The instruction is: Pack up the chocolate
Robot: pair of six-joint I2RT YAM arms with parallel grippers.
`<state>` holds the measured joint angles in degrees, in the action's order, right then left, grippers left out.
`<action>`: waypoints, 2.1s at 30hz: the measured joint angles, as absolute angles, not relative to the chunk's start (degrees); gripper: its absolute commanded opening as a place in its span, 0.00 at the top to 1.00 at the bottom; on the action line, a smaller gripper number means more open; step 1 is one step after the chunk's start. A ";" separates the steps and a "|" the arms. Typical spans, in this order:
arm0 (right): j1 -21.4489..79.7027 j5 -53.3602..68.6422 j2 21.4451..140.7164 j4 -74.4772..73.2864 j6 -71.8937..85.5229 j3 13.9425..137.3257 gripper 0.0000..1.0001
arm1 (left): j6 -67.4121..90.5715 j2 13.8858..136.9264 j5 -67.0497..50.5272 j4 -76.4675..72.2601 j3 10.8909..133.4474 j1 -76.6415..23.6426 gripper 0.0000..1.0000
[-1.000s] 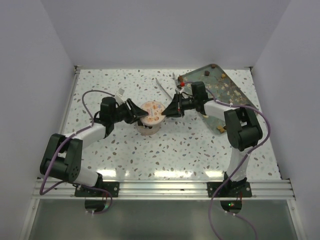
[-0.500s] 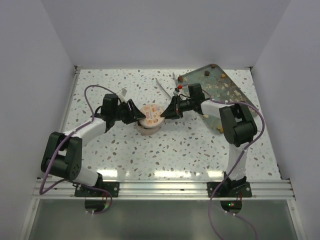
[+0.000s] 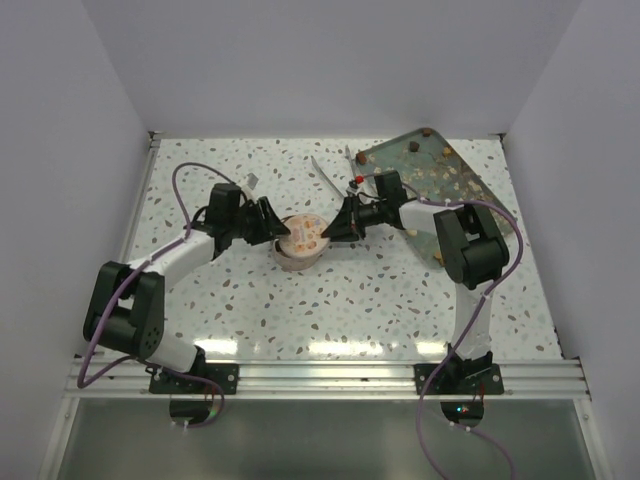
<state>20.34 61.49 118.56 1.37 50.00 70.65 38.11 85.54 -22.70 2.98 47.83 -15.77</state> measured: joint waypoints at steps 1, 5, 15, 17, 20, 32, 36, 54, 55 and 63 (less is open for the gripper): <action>20.36 61.47 118.56 1.37 49.98 70.76 0.81 | 38.00 85.54 -22.68 2.98 48.29 -15.81 0.49; 20.64 61.45 118.78 1.37 49.91 71.07 0.81 | 37.32 84.75 -22.55 3.07 50.06 -16.27 0.44; 20.84 61.52 119.72 0.58 49.08 72.12 0.78 | 33.23 82.28 -14.35 8.78 52.40 -16.47 0.18; 20.84 61.49 119.72 0.45 48.90 72.16 0.78 | 33.19 82.28 -13.87 9.15 52.10 -16.47 0.17; 20.86 61.47 119.74 -0.12 48.49 72.42 0.78 | 33.32 82.28 -14.33 7.97 50.54 -16.49 0.15; 21.10 61.47 121.58 -3.68 45.39 74.26 0.76 | 35.35 84.99 -18.41 -0.34 45.63 -16.47 0.12; 21.52 61.54 121.95 -4.82 44.23 74.43 0.75 | 35.46 85.65 -18.70 -1.67 45.63 -16.45 0.12; 21.80 61.47 122.52 -6.28 45.60 75.37 0.76 | 35.92 86.04 -19.25 -3.16 45.21 -16.23 0.14; 21.80 61.45 122.52 -6.37 45.78 75.46 0.76 | 35.90 86.04 -19.25 -3.16 45.21 -16.23 0.14; 21.78 60.03 122.63 -6.66 46.48 76.47 0.76 | 35.79 86.02 -19.07 -3.18 45.17 -16.19 0.16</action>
